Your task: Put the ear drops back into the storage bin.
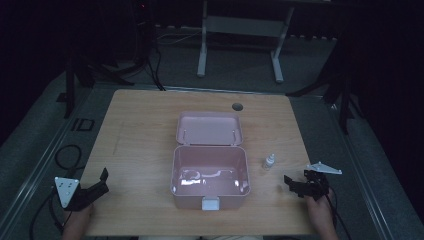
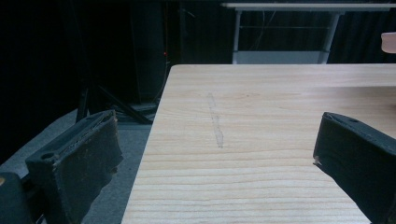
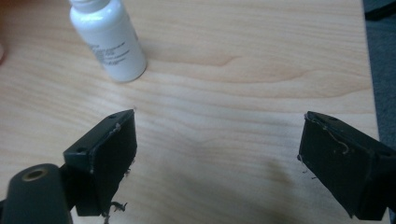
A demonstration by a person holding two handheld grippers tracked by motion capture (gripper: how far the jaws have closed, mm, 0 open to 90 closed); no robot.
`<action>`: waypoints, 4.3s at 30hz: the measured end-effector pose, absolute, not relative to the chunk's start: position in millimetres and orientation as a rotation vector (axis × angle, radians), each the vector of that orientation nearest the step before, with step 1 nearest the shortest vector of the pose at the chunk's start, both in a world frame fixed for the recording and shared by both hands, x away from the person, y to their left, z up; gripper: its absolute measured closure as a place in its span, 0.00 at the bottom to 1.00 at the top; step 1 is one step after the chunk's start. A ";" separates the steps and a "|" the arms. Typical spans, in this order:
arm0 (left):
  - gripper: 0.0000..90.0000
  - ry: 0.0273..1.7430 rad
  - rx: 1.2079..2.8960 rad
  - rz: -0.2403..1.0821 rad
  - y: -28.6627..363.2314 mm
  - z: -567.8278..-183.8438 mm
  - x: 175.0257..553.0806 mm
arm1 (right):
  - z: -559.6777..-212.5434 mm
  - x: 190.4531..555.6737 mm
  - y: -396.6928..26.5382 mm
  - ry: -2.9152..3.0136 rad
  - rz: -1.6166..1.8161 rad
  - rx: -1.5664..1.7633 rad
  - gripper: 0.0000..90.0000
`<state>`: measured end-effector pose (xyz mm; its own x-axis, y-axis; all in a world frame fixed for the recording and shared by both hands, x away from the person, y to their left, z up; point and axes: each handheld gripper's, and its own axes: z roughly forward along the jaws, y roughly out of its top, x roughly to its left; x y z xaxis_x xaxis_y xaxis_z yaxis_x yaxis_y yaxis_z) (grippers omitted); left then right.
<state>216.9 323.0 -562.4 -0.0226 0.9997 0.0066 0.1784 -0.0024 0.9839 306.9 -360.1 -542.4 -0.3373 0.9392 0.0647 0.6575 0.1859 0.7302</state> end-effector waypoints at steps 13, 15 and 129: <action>0.01 1.348 1.344 1.140 322.5 -562.4 217.1 | -526.0 307.9 -350.5 2.316 0.692 1.493 0.12; 0.01 1.347 1.344 1.140 322.5 -562.5 217.1 | -523.9 307.8 -348.9 2.359 0.647 1.481 0.12; 0.01 1.330 1.367 1.130 321.5 -562.8 217.2 | -503.1 436.7 -238.5 2.845 -0.029 1.450 0.60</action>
<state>217.2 321.5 -562.8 0.0069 0.9997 0.0245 0.1854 -0.0254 0.9823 436.7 -238.5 -503.1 -0.5865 0.8091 0.0379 0.8081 0.5877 -0.0400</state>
